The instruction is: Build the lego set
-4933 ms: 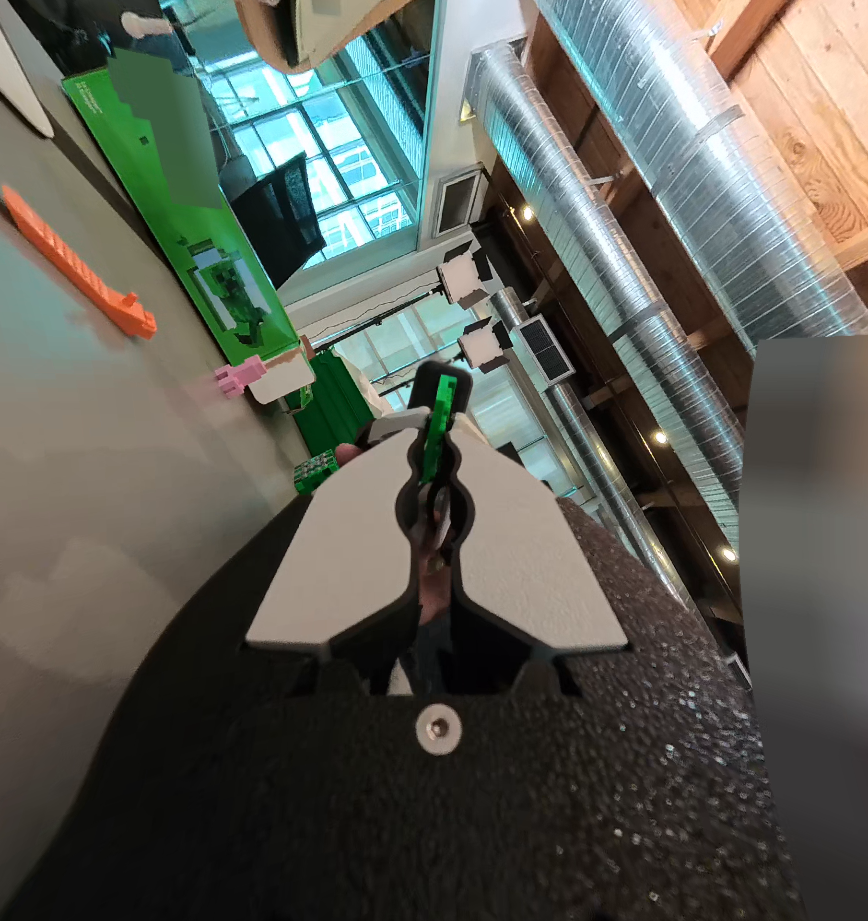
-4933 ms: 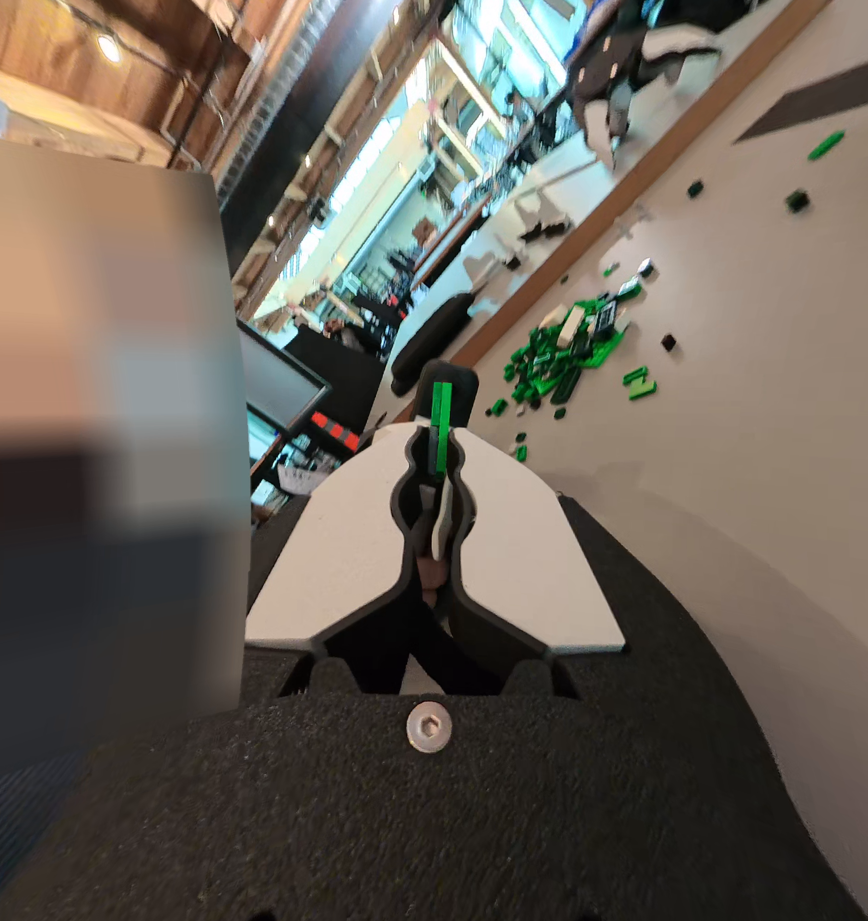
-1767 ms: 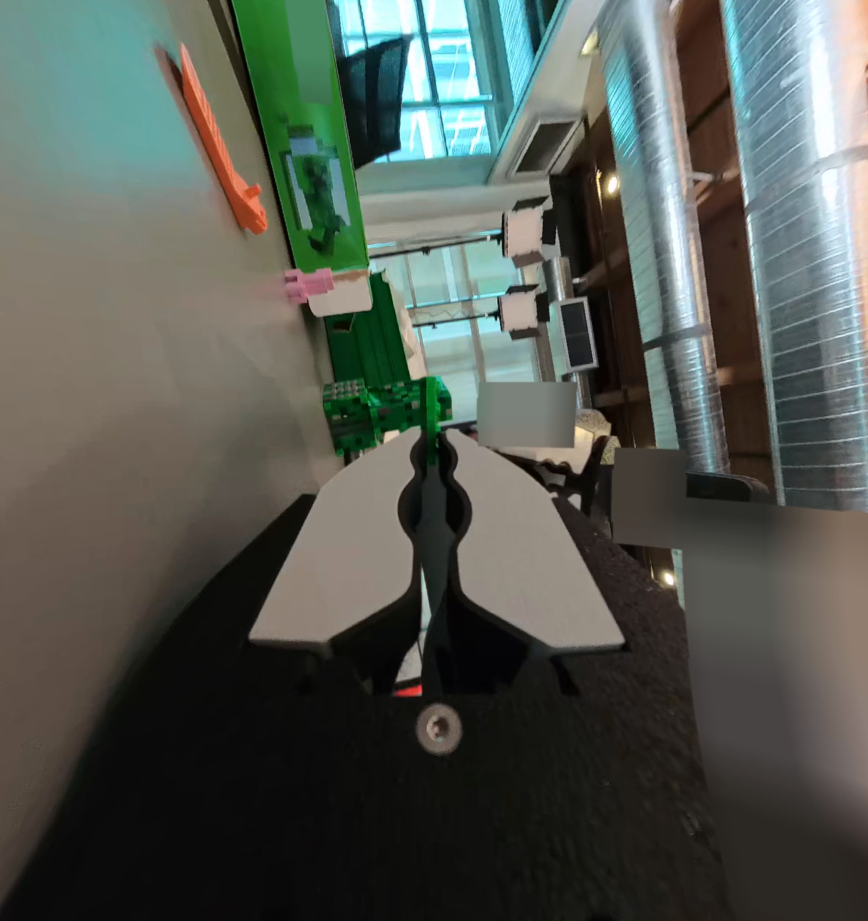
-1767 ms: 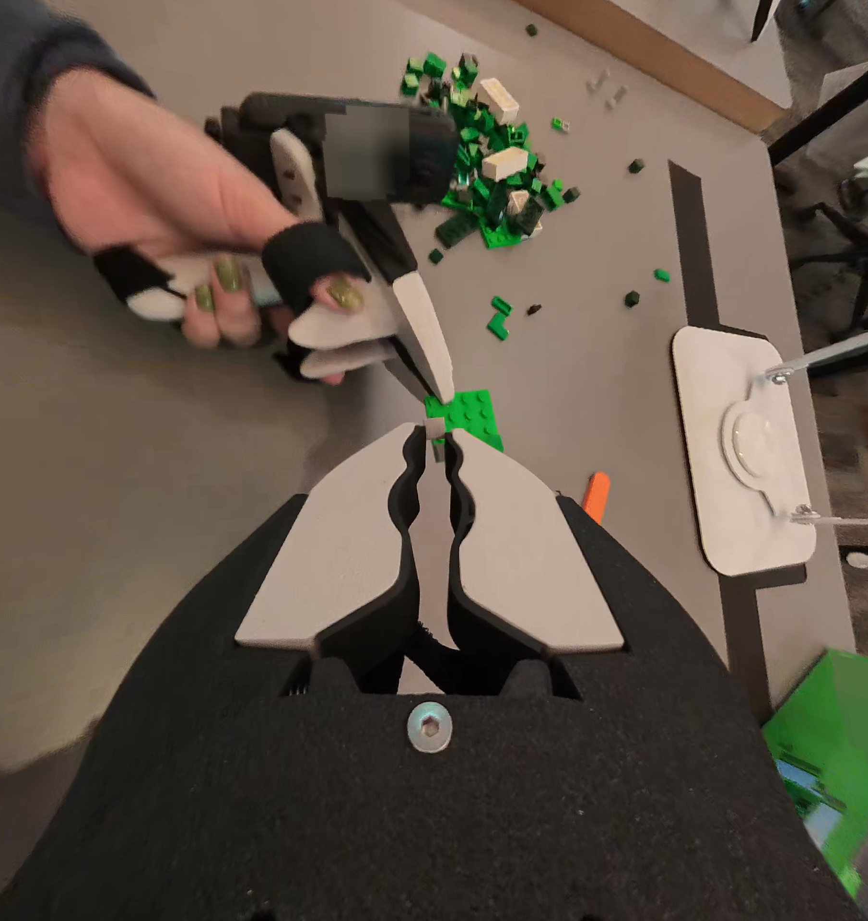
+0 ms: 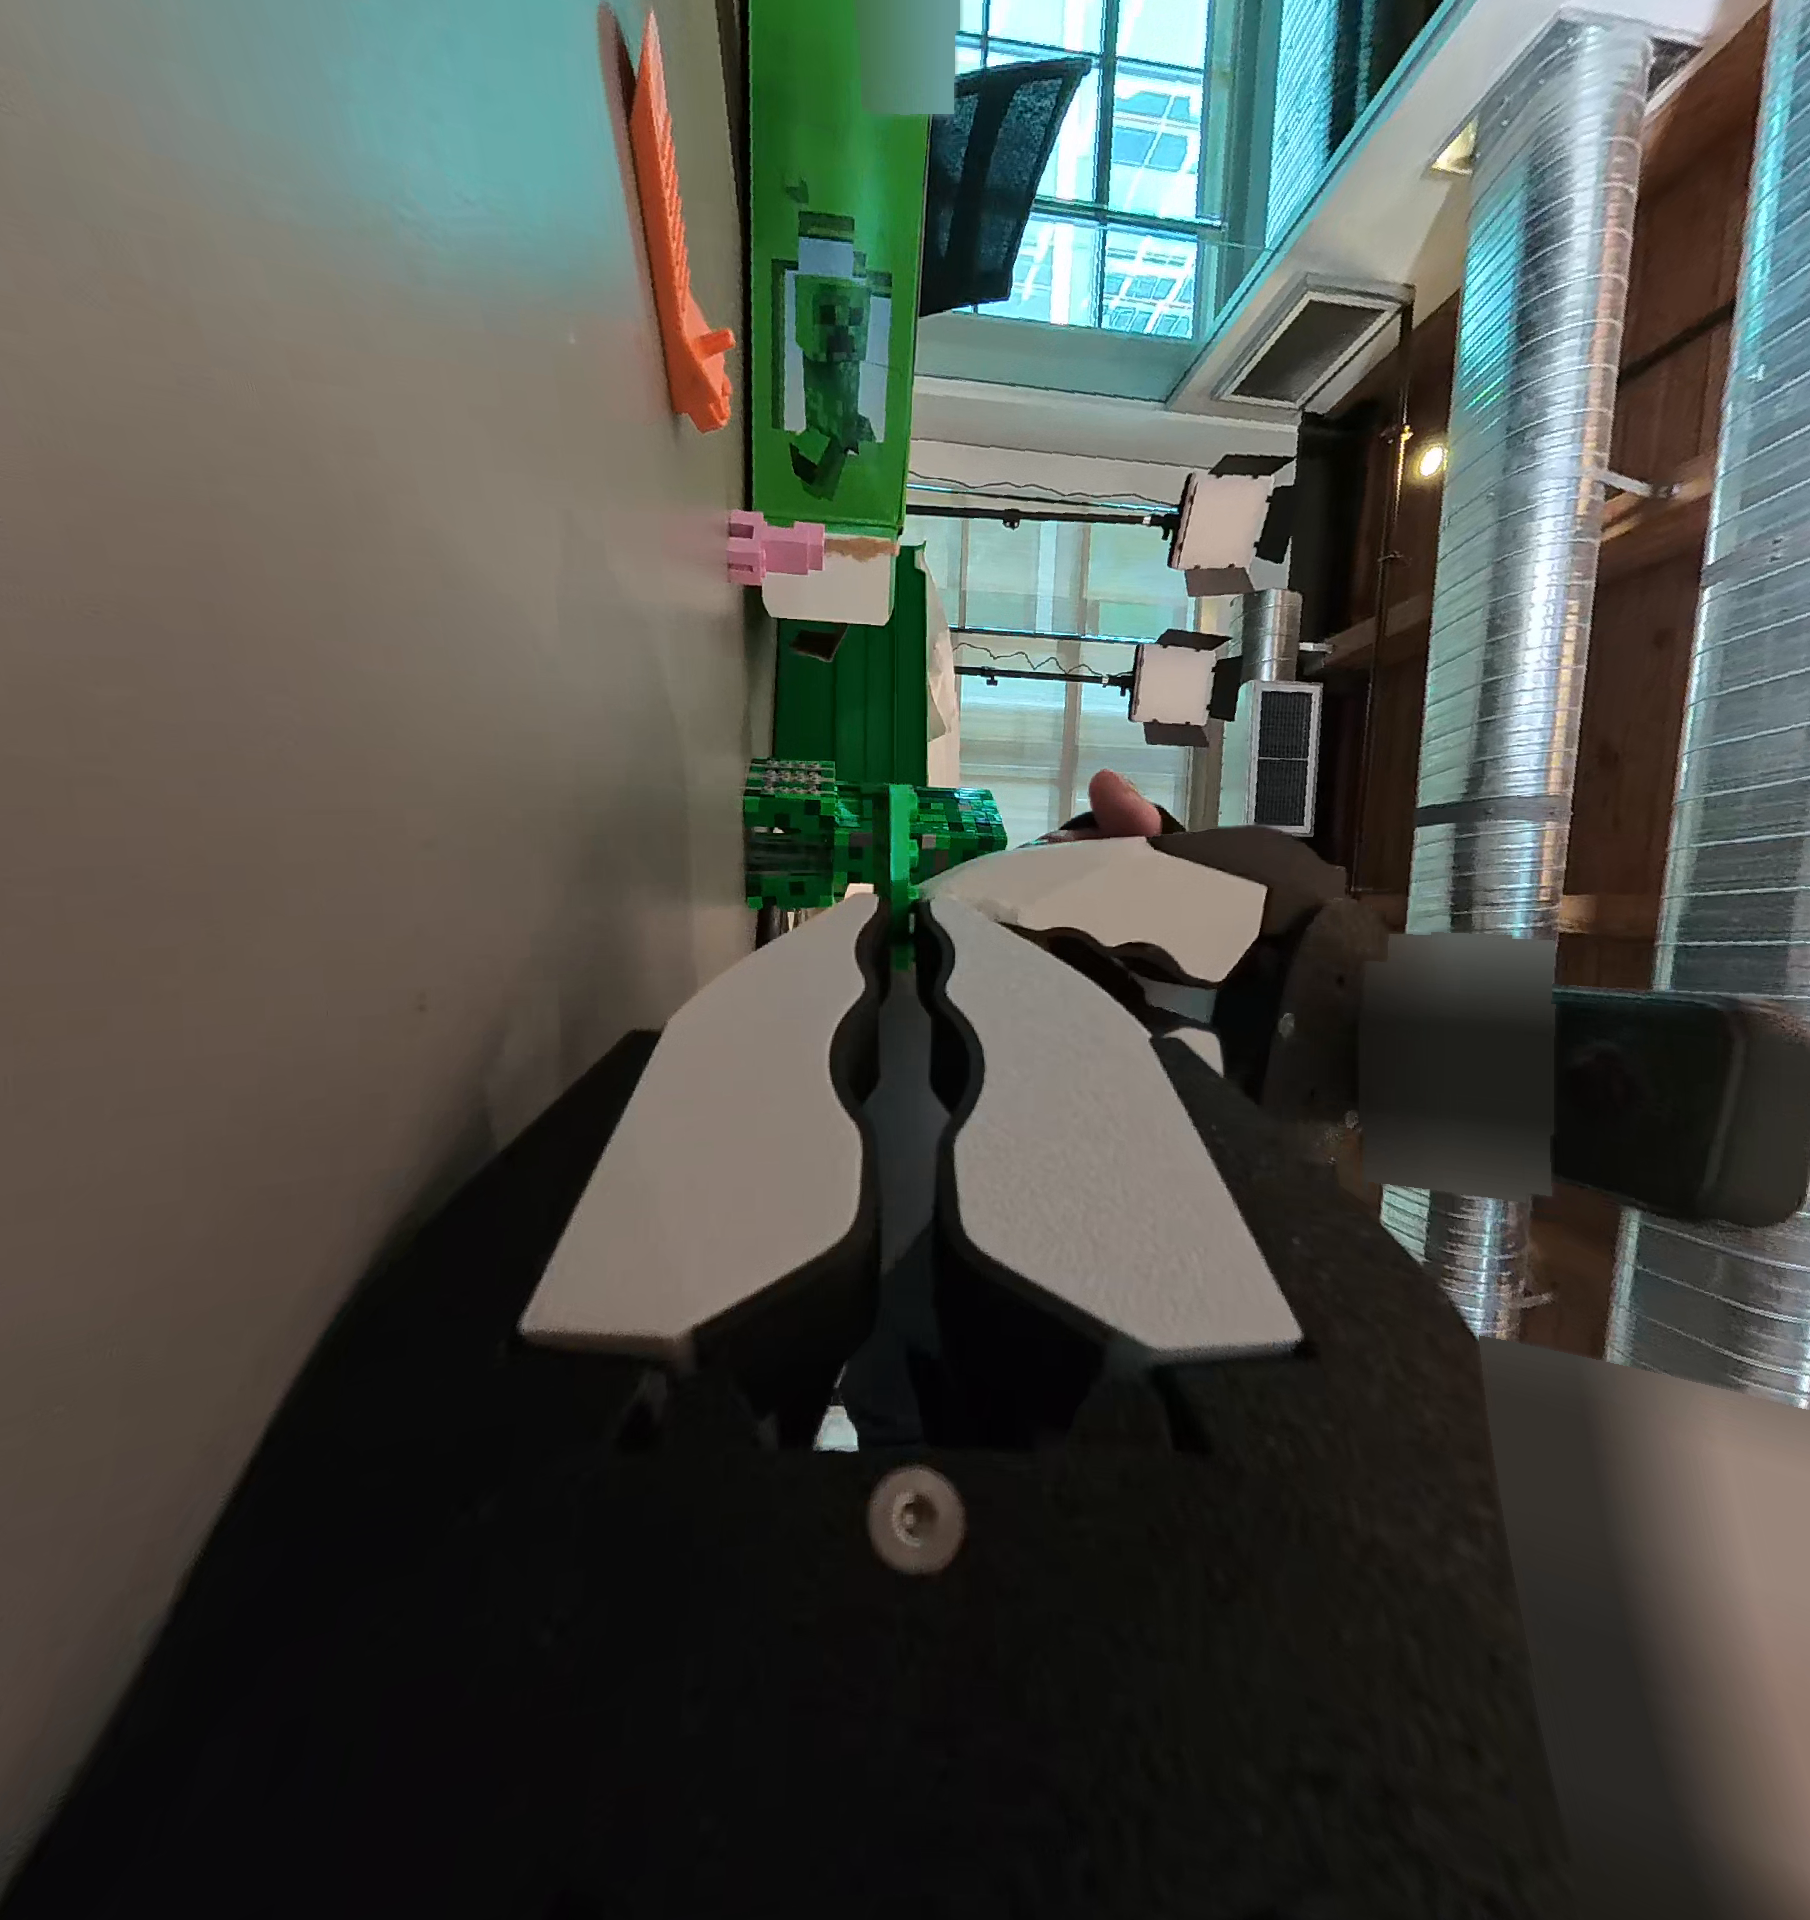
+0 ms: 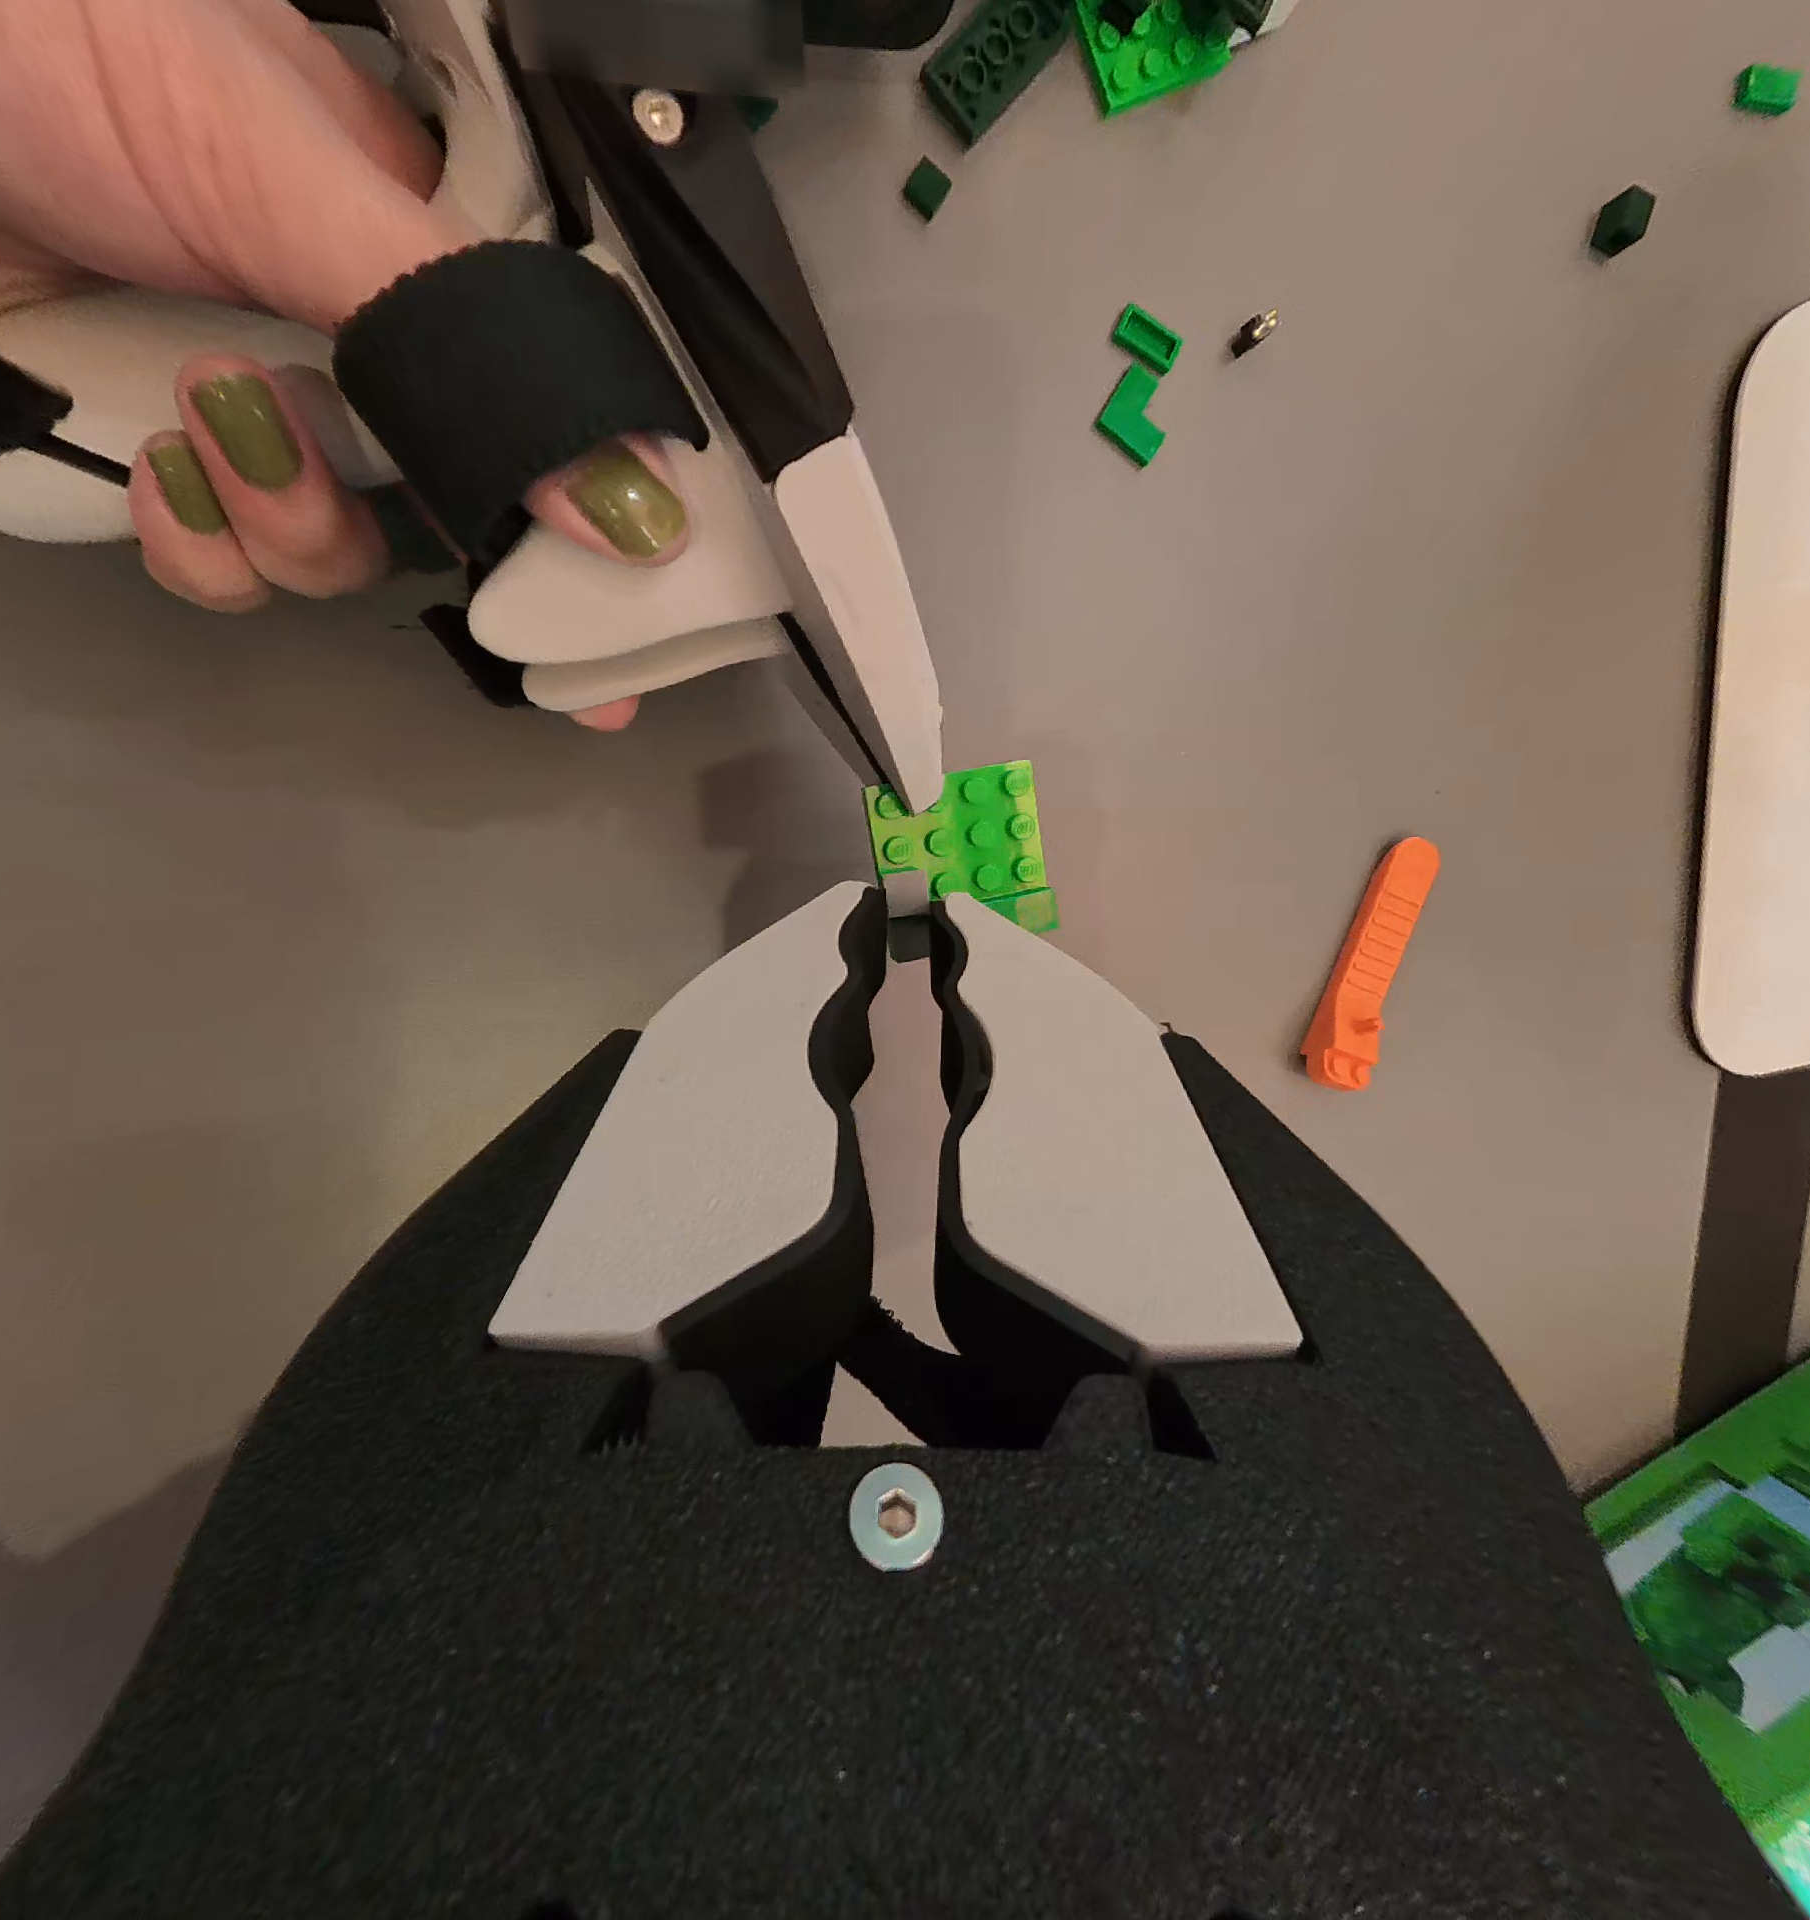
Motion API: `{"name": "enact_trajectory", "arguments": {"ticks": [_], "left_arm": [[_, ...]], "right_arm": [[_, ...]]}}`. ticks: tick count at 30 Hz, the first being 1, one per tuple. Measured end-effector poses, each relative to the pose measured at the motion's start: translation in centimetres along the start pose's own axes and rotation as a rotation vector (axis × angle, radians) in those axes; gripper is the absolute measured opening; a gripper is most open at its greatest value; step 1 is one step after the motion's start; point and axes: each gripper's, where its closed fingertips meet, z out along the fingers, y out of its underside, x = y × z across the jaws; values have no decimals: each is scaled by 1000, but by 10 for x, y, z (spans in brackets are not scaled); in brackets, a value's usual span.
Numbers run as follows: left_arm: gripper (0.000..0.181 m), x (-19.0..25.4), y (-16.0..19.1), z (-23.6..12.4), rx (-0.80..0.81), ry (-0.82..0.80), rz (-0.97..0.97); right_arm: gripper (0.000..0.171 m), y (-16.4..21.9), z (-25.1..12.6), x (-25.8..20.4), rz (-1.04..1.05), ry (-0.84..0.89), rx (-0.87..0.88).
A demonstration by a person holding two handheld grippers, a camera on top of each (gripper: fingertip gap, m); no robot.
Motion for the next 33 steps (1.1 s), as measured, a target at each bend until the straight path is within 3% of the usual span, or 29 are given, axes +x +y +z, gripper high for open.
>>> {"name": "enact_trajectory", "arguments": {"ticks": [1, 21, 24, 28, 33], "left_arm": [[3, 0, 0, 0, -1, -1, 2], [3, -2, -1, 1, 13, -17, 24], [3, -1, -2, 1, 19, -10, 17], [3, 0, -4, 0, 30, 4, 3], [3, 2, -4, 0, 29, 16, -2]], "right_arm": [[7, 0, 0, 0, 13, -13, -1], [10, 4, 0, 2, 70, -38, -11], [19, 1, -6, 2, 57, -3, 42], [24, -8, -13, 3, -84, 232, 219], [29, -9, -22, 7, -525, 868, 266]]}}
